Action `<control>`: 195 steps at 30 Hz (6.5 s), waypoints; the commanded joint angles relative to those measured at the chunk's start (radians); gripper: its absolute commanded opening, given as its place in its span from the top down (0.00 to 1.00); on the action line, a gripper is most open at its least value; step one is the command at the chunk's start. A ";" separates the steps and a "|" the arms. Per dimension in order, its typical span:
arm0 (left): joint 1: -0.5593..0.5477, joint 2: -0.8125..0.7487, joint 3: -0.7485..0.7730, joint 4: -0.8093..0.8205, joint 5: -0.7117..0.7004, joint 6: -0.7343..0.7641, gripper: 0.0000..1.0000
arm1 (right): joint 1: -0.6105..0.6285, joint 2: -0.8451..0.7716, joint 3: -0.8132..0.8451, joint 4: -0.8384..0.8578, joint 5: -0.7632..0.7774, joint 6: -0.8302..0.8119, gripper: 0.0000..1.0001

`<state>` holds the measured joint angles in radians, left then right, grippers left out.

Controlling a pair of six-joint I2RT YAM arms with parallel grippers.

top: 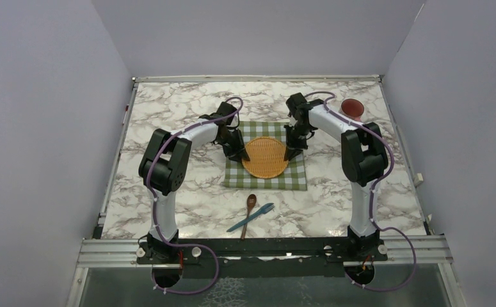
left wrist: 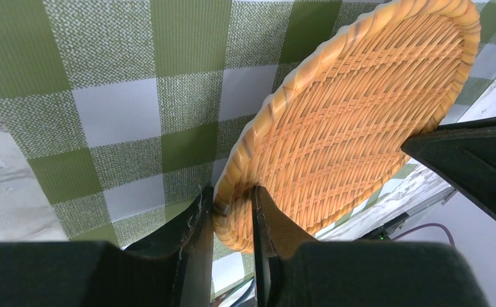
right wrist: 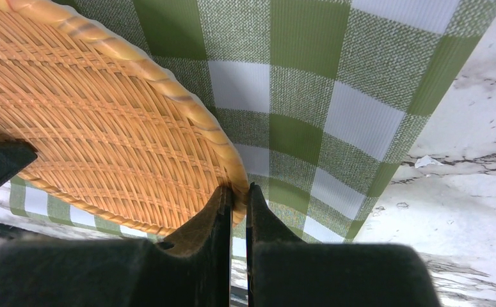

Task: Set the dinner table for one person
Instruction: Place the plate on the napkin.

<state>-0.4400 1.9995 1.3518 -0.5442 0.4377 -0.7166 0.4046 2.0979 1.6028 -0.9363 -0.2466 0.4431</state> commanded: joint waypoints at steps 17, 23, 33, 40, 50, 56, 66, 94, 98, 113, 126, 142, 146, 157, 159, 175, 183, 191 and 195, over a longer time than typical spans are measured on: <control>-0.120 0.034 0.068 0.071 0.166 -0.040 0.85 | 0.155 -0.028 -0.015 0.141 -0.293 0.068 0.99; -0.118 0.041 0.082 0.064 0.154 -0.037 0.85 | 0.160 -0.025 -0.016 0.137 -0.303 0.064 1.00; -0.115 0.054 0.109 0.049 0.129 -0.033 0.82 | 0.170 -0.022 -0.008 0.128 -0.306 0.059 0.99; -0.115 0.051 0.101 0.043 0.126 -0.024 0.69 | 0.171 -0.022 -0.006 0.126 -0.300 0.058 0.99; -0.114 0.077 0.144 0.011 0.093 0.012 0.60 | 0.171 -0.027 -0.006 0.124 -0.292 0.062 0.99; -0.114 0.099 0.174 0.004 0.089 0.017 0.60 | 0.171 -0.040 -0.001 0.110 -0.265 0.061 0.99; -0.108 0.099 0.187 -0.009 0.072 0.030 0.60 | 0.172 -0.047 0.025 0.073 -0.190 0.043 0.86; -0.076 0.129 0.276 -0.057 0.043 0.063 0.60 | 0.171 0.040 0.141 0.038 -0.108 0.028 0.85; -0.071 0.134 0.295 -0.069 0.043 0.069 0.60 | 0.171 0.053 0.161 0.035 -0.095 0.028 0.85; -0.057 0.163 0.316 -0.086 0.054 0.100 0.60 | 0.171 0.069 0.177 0.018 -0.087 0.017 0.82; -0.052 0.198 0.358 -0.132 0.046 0.128 0.58 | 0.171 0.115 0.212 -0.037 0.009 -0.013 0.61; -0.051 0.169 0.321 -0.132 0.036 0.114 0.58 | 0.171 0.129 0.242 -0.008 0.047 0.011 0.63; -0.051 0.168 0.319 -0.132 0.038 0.112 0.58 | 0.170 0.141 0.270 -0.015 0.065 0.011 0.63; -0.051 0.159 0.328 -0.141 0.026 0.115 0.58 | 0.169 0.141 0.301 -0.051 0.072 0.012 0.63; -0.051 0.154 0.336 -0.156 0.012 0.120 0.56 | 0.169 0.117 0.277 -0.042 0.074 0.015 0.63; -0.048 0.141 0.401 -0.255 -0.073 0.190 0.50 | 0.169 0.094 0.290 -0.087 0.151 0.006 0.61; -0.049 0.158 0.400 -0.273 -0.027 0.204 0.46 | 0.169 0.074 0.286 -0.089 0.183 0.025 0.60; -0.049 0.169 0.372 -0.275 -0.011 0.190 0.46 | 0.169 0.073 0.316 -0.120 0.289 0.058 0.60; -0.049 0.161 0.351 -0.278 -0.015 0.199 0.47 | 0.169 0.065 0.317 -0.141 0.357 0.068 0.49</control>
<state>-0.4557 2.1693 1.7107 -0.8619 0.3298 -0.5114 0.5446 2.2250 1.8790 -1.1030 0.0597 0.4690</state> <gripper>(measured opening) 0.538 0.437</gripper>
